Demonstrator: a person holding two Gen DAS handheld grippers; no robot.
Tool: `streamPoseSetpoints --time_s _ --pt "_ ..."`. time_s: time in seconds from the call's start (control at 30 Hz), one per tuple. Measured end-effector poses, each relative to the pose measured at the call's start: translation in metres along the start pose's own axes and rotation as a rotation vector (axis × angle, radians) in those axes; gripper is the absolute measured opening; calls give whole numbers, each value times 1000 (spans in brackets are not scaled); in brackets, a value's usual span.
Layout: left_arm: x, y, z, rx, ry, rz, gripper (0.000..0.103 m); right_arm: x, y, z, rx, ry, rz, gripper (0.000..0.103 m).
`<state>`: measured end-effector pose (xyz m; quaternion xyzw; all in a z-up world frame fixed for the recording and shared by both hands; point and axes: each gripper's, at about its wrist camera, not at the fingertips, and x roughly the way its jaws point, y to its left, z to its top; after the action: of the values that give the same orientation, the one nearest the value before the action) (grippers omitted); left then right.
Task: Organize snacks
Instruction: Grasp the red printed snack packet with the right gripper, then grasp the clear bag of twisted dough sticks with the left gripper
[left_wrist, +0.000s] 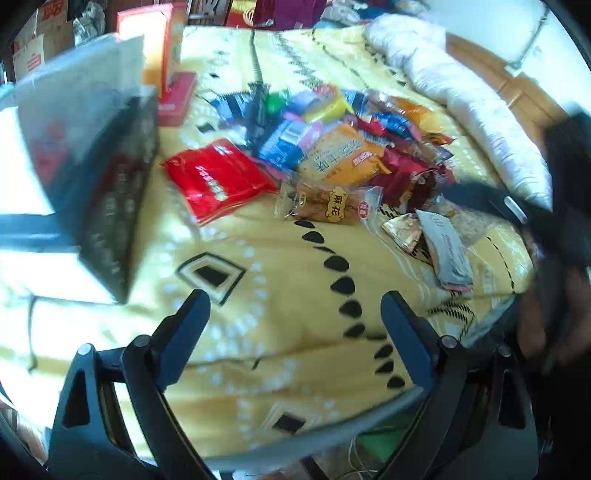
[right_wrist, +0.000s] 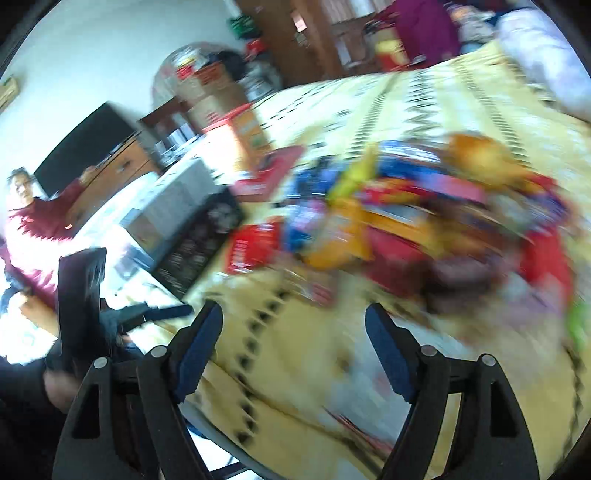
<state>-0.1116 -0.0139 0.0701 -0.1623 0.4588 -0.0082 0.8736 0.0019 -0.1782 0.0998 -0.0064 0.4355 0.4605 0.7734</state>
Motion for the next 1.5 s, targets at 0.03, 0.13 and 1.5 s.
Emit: streamPoseSetpoints --time_s 0.03,0.13,1.5 --pt "-6 2 -3 4 -8 0 94 18 8 13 -11 22 21 84" --pt "-14 6 -9 17 -10 -12 94 75 31 42 -42 101 48 85" --pt "104 -40 72 38 68 -36 103 -54 -55 -8 197 -132 -99 74"
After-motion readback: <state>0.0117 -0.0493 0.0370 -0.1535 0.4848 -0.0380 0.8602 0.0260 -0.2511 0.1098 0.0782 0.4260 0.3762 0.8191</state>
